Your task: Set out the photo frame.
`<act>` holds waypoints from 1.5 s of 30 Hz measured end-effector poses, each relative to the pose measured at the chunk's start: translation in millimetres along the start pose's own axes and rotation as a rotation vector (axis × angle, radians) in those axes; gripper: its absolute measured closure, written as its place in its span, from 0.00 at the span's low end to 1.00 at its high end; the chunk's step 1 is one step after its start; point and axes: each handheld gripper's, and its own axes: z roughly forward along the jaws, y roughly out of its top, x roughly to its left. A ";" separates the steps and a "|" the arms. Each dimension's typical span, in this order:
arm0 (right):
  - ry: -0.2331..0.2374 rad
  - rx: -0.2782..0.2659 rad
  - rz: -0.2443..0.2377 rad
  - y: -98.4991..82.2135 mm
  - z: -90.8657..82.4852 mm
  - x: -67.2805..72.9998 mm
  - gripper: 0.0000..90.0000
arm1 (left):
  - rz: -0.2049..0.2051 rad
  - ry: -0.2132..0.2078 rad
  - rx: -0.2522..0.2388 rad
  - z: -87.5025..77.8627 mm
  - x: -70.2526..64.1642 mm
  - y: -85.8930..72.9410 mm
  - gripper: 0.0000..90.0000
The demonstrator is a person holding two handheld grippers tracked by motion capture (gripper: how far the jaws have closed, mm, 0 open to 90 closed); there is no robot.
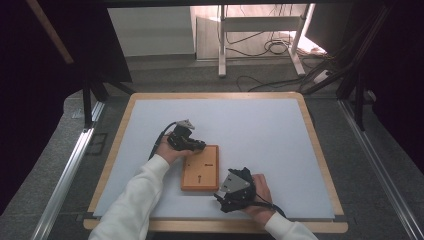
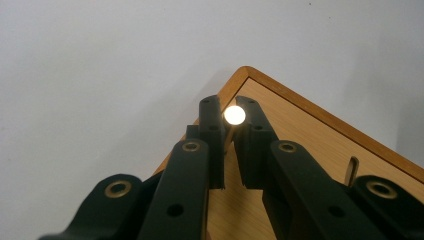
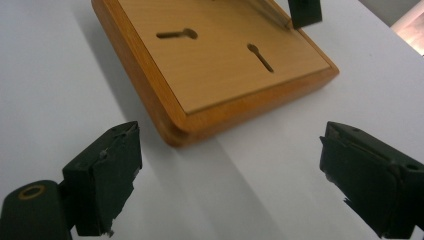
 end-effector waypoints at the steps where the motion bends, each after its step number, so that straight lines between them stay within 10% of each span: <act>1: 0.001 0.001 -0.002 1.8 1.9 1.0 0.11 | -0.001 -0.002 0.001 0.0 0.4 0.2 0.92; 29: -0.082 0.002 -0.112 21.3 32.7 18.8 0.11 | -0.019 -0.031 0.024 0.1 6.0 4.1 0.93; 45: -0.131 -0.013 -0.211 29.0 29.1 21.5 0.35 | -0.015 -0.009 0.023 0.0 5.1 5.7 0.93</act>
